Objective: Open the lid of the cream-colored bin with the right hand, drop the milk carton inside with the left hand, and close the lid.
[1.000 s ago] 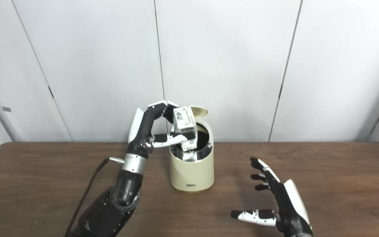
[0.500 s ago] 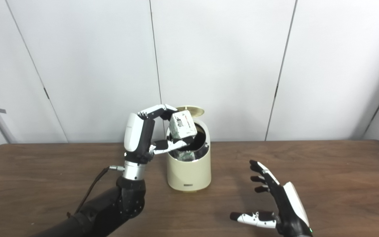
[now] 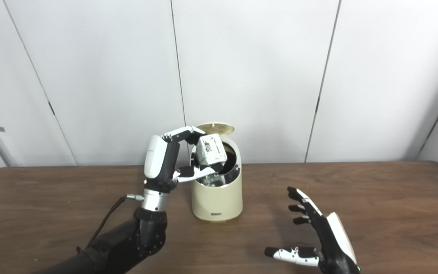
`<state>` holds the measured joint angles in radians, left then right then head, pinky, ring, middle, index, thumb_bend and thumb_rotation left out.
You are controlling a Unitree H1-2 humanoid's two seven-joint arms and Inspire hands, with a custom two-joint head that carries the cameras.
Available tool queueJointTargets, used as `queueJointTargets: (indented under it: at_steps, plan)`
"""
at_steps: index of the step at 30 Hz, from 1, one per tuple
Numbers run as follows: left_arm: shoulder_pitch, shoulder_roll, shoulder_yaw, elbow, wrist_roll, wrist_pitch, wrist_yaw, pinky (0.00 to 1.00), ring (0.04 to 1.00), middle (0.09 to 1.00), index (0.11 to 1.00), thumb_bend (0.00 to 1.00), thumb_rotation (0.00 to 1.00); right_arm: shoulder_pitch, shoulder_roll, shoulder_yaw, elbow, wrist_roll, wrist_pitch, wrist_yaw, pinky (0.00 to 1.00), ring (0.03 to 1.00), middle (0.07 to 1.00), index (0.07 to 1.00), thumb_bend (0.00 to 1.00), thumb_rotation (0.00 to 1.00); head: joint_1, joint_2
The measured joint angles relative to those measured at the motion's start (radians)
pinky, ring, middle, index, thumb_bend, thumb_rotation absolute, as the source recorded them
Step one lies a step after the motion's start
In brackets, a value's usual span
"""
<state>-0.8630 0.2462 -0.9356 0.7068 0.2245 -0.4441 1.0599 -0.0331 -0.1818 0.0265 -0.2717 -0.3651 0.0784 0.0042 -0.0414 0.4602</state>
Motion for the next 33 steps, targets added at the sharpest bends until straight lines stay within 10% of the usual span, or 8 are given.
queueJointTargets:
  at_steps: [23, 25, 27, 33]
  plan:
    - [0.033, -0.043, 0.099, 0.02, -0.036, -0.001, -0.129, 0.49, 0.502, 0.497, 0.497, 0.51, 0.0, 0.019, 0.0, -0.006, -0.005, 0.001, -0.011, 0.0, 0.67, 0.794, 0.881, 0.885, 0.76, 0.19, -0.003, 0.009]
    - [0.031, -0.043, 0.094, 0.035, -0.013, -0.004, -0.118, 0.5, 0.559, 0.607, 0.496, 0.52, 0.06, 0.019, 0.0, -0.006, -0.004, 0.003, -0.012, 0.0, 0.67, 0.792, 0.881, 0.885, 0.76, 0.2, -0.002, 0.012]
    - [0.03, -0.044, 0.092, 0.047, 0.009, -0.007, -0.107, 0.53, 0.62, 0.69, 0.656, 0.77, 0.17, 0.019, 0.0, -0.008, -0.004, 0.004, -0.013, 0.0, 0.67, 0.789, 0.879, 0.883, 0.76, 0.2, 0.0, 0.012]
    - [0.031, -0.044, 0.083, 0.055, 0.026, -0.018, -0.086, 0.58, 0.672, 0.757, 0.745, 0.83, 0.26, 0.019, -0.004, -0.009, -0.001, 0.003, -0.016, 0.0, 0.65, 0.788, 0.877, 0.883, 0.76, 0.19, 0.008, 0.015]
